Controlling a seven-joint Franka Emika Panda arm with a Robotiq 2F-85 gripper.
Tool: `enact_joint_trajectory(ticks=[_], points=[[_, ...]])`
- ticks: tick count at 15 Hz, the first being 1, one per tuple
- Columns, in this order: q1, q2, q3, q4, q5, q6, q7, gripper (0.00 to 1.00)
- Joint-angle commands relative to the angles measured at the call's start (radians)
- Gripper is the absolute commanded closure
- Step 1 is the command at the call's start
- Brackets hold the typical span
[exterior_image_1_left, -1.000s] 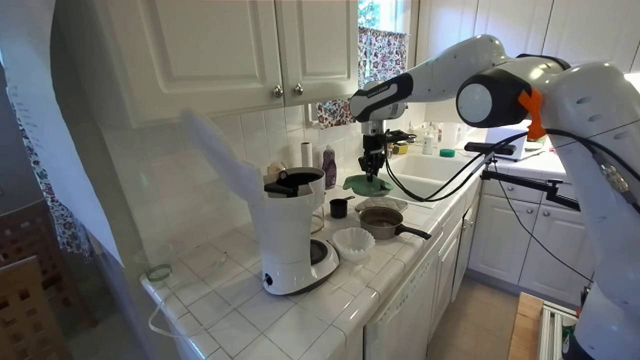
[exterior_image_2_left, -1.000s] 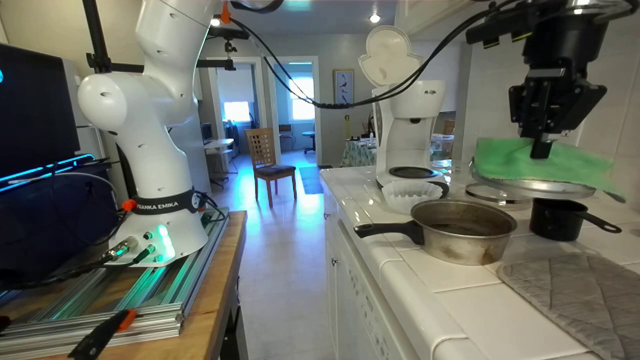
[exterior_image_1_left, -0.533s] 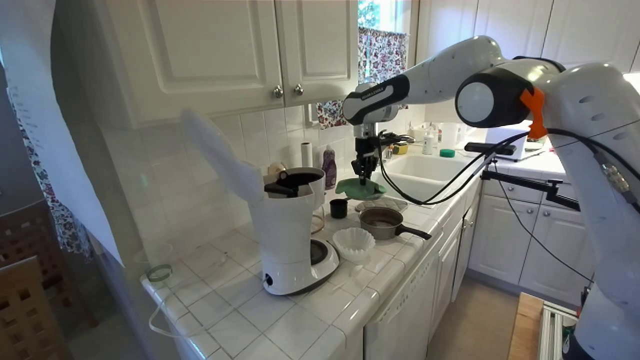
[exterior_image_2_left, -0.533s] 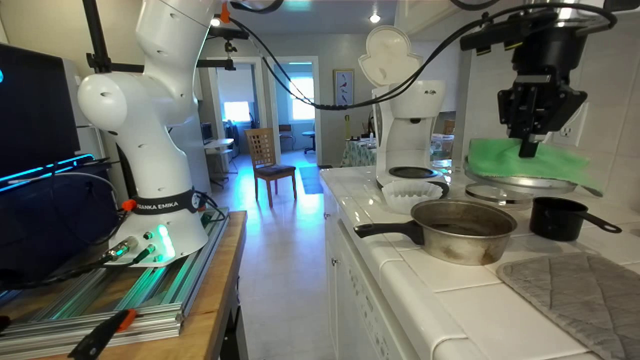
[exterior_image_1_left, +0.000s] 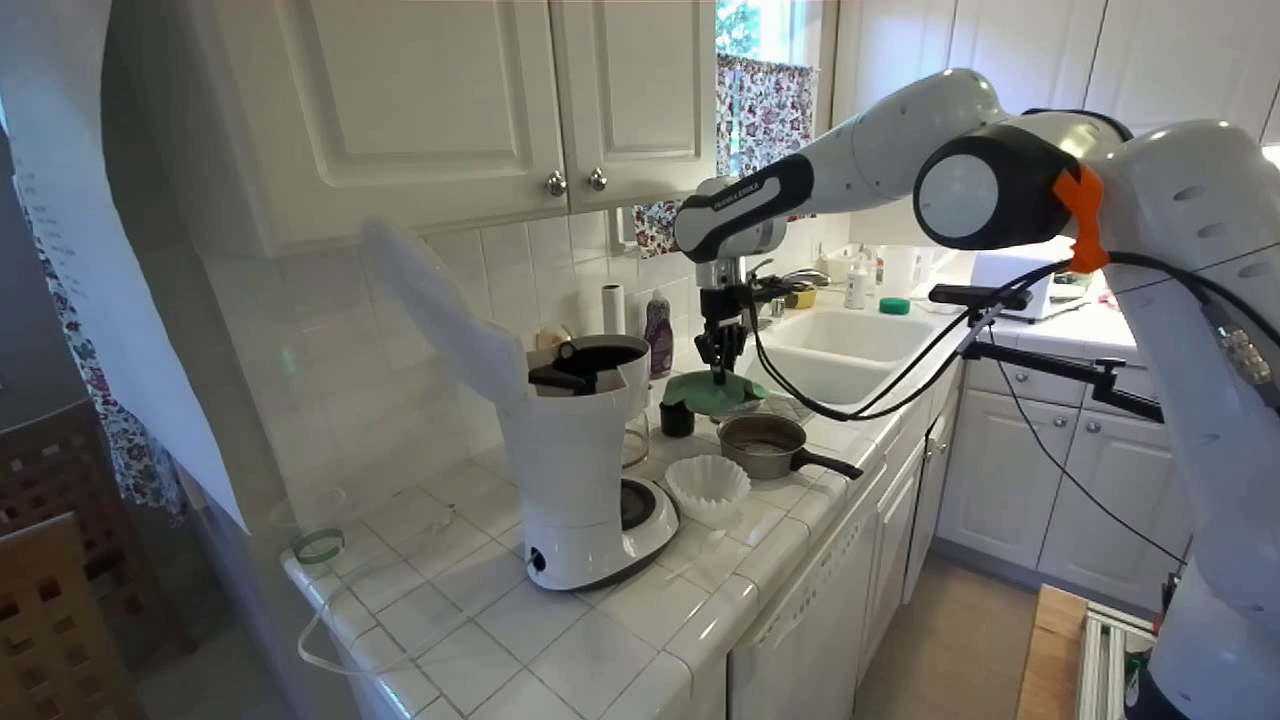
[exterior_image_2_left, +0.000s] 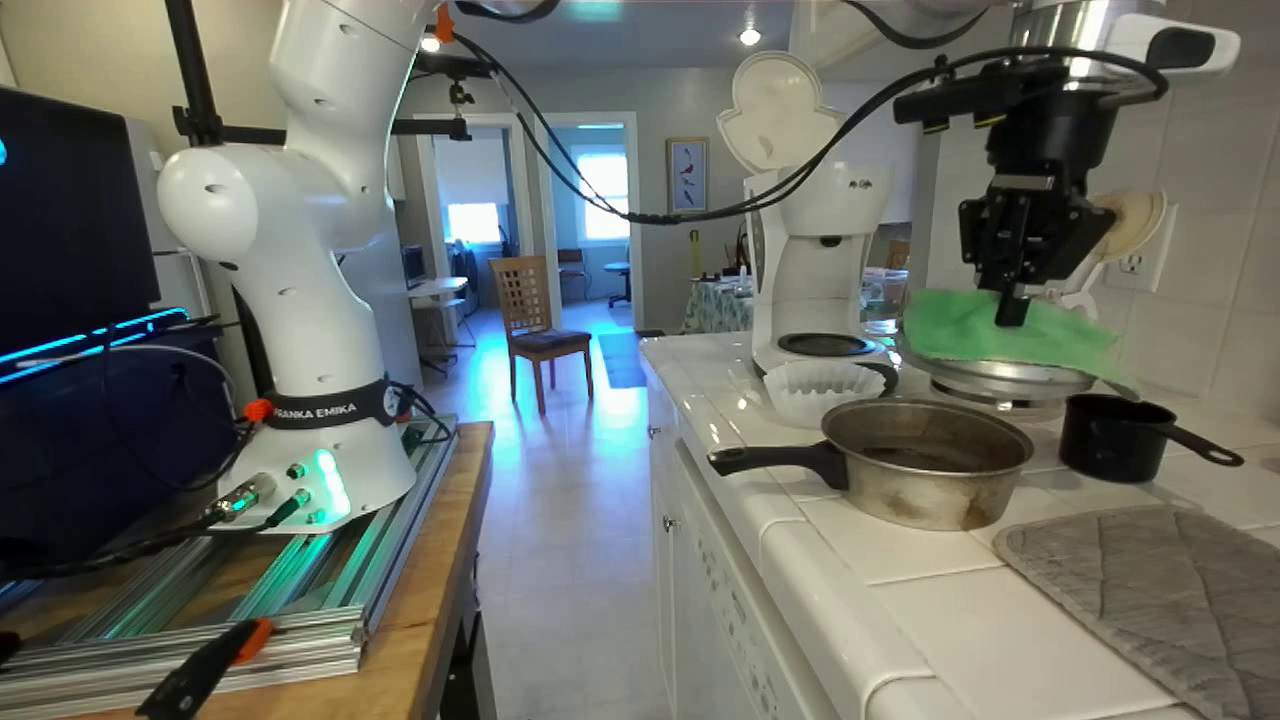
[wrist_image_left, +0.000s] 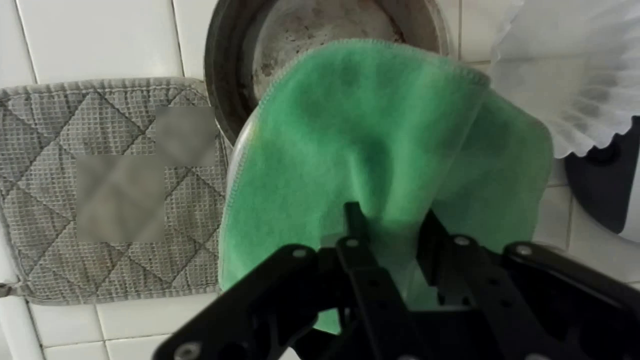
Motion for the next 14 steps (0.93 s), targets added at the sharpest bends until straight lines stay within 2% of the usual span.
enact_joint_trajectory(ticks=[1,10,14], points=[[0.015,-0.084,0.008,-0.14,-0.042,0.083,0.018,0.93],[0.039,-0.207,0.003,-0.407,-0.093,0.321,0.028,0.93],[0.038,-0.225,0.0,-0.466,-0.092,0.373,0.029,0.93]])
